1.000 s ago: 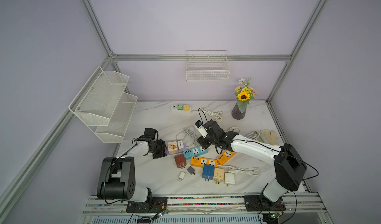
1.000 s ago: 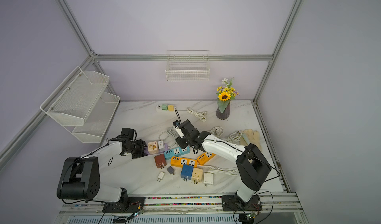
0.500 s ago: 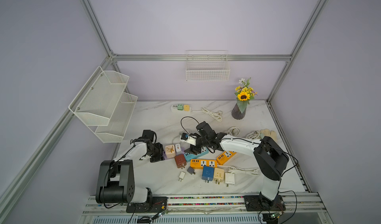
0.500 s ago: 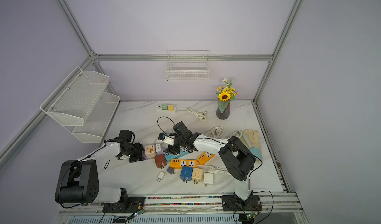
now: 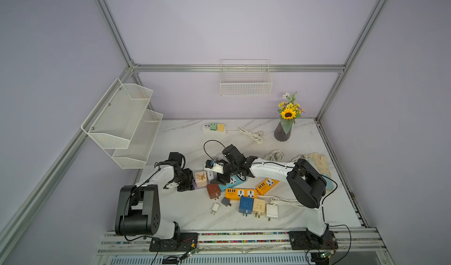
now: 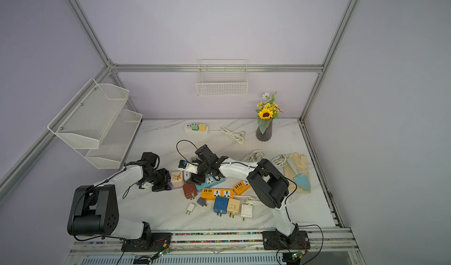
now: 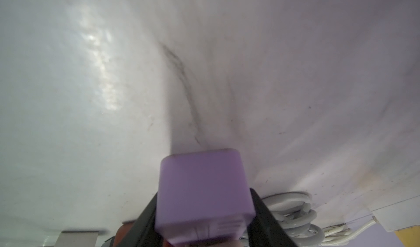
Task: Pull the plug off the socket
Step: Remove the plug from the socket.
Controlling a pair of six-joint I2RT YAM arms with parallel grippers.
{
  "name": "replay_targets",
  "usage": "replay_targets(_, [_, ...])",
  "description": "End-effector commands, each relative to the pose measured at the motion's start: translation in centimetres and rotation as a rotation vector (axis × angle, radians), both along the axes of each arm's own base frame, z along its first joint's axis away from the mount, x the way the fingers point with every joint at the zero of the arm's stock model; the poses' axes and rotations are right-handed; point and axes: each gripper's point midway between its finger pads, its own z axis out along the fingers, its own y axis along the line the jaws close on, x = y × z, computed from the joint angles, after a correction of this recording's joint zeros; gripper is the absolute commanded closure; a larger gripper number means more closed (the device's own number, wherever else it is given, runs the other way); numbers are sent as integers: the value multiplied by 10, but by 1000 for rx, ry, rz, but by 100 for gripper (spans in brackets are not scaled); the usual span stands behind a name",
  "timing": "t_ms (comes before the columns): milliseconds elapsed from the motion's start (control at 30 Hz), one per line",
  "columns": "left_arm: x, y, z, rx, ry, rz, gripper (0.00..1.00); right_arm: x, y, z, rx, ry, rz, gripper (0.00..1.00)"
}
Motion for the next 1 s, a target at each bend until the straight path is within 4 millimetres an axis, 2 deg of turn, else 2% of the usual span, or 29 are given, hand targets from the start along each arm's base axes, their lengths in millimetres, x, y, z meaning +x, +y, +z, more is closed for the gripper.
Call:
replay_targets(0, [-58,29,-35,171,234,-82,84,5,2,-10,-26,23,-43,29])
replay_targets(200, [-52,35,-36,204,233,-104,85,6,9,-17,-26,56,-31,30])
replay_targets(400, [-44,40,-37,235,226,-117,85,1,8,-26,-39,73,-13,33])
replay_targets(567, [-42,40,-38,236,230,-119,86,4,7,-27,-45,60,-14,43])
replay_targets(767, [-41,40,-39,233,229,-117,88,5,11,-8,-17,18,11,67])
replay_targets(967, [-40,41,-39,243,229,-107,96,-1,17,23,49,-4,58,75])
